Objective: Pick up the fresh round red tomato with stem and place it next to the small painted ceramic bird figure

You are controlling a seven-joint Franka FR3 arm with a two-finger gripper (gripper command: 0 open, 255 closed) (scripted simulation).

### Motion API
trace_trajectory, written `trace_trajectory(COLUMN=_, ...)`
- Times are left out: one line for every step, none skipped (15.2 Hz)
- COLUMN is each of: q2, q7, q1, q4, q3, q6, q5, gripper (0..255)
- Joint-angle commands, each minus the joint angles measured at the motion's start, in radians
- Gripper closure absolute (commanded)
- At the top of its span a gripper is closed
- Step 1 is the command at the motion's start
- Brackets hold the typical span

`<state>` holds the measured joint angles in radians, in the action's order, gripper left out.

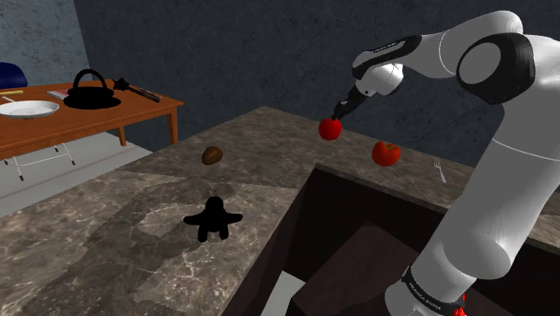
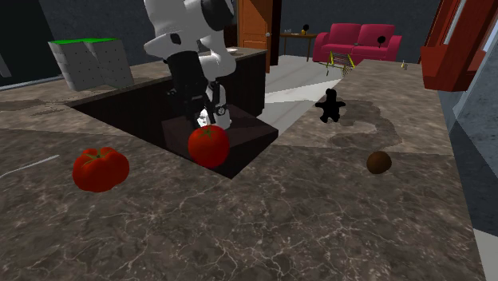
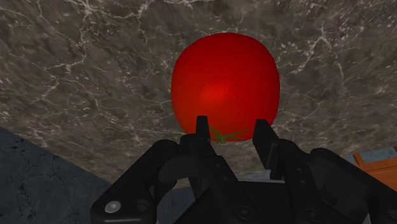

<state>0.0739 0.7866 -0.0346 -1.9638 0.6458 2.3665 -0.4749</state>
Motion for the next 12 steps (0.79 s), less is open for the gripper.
trace_trajectory(q2=-0.010, q7=-0.021, q1=-0.002, q4=0.018, q3=0.001, q6=-0.022, q5=0.020, gripper=255)
trace_trajectory(q2=-0.014, q7=-0.029, q1=-0.003, q4=0.027, q3=0.002, q6=-0.033, q5=0.028, gripper=255)
trace_trajectory(q2=-0.019, q7=-0.037, q1=-0.003, q4=0.036, q3=0.003, q6=-0.044, q5=0.036, gripper=255)
trace_trajectory(q2=-0.022, q7=-0.045, q1=-0.004, q4=0.045, q3=0.004, q6=-0.054, q5=0.044, gripper=255)
trace_trajectory(q2=-0.026, q7=-0.052, q1=-0.004, q4=0.054, q3=0.004, q6=-0.065, q5=0.051, gripper=255)
trace_trajectory(q2=-0.030, q7=-0.059, q1=-0.004, q4=0.064, q3=0.005, q6=-0.076, q5=0.058, gripper=255)
trace_trajectory(q2=-0.033, q7=-0.066, q1=-0.004, q4=0.074, q3=0.005, q6=-0.088, q5=0.064, gripper=255)
trace_trajectory(q2=-0.036, q7=-0.073, q1=-0.004, q4=0.084, q3=0.006, q6=-0.099, q5=0.070, gripper=255)
trace_trajectory(q2=-0.038, q7=-0.079, q1=-0.004, q4=0.094, q3=0.006, q6=-0.111, q5=0.076, gripper=255)
trace_trajectory(q2=-0.041, q7=-0.086, q1=-0.004, q4=0.105, q3=0.007, q6=-0.122, q5=0.082, gripper=255)
trace_trajectory(q2=-0.043, q7=-0.092, q1=-0.004, q4=0.116, q3=0.007, q6=-0.134, q5=0.087, gripper=255)
trace_trajectory(q2=-0.045, q7=-0.097, q1=-0.004, q4=0.127, q3=0.007, q6=-0.146, q5=0.091, gripper=255)
